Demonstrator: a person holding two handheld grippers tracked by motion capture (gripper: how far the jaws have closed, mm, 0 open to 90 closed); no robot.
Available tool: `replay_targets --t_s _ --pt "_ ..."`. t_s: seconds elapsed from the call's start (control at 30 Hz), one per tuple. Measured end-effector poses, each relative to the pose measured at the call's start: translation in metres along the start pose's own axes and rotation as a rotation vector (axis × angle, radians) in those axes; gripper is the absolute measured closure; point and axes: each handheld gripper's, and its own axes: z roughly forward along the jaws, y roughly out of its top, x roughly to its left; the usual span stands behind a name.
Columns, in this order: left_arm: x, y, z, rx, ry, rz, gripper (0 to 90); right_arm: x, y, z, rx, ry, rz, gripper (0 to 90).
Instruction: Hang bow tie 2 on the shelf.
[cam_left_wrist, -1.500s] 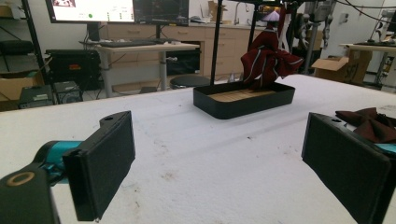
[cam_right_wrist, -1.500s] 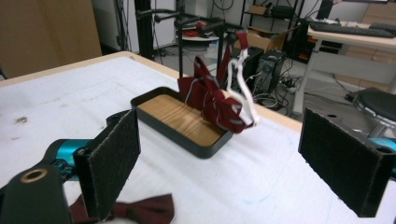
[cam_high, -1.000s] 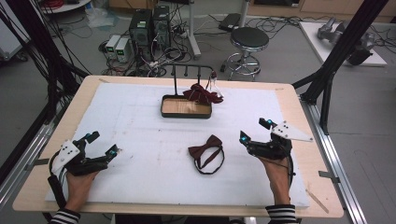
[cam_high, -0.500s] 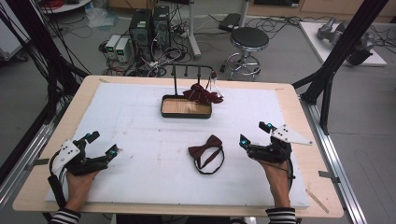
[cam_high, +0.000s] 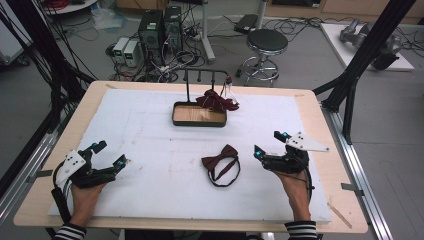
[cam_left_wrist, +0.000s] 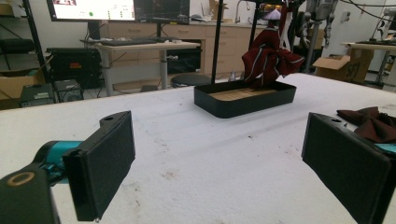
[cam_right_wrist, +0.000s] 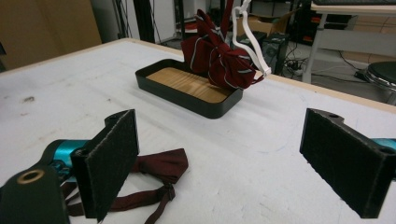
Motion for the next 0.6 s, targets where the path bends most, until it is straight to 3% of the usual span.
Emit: replay_targets --t_s 0.6 --pt "0.001 0.0 0.0 0.003 -0.004 -0.005 10.1 0.011 0.022 0.036 0.194 0.127 -0.104 11.1"
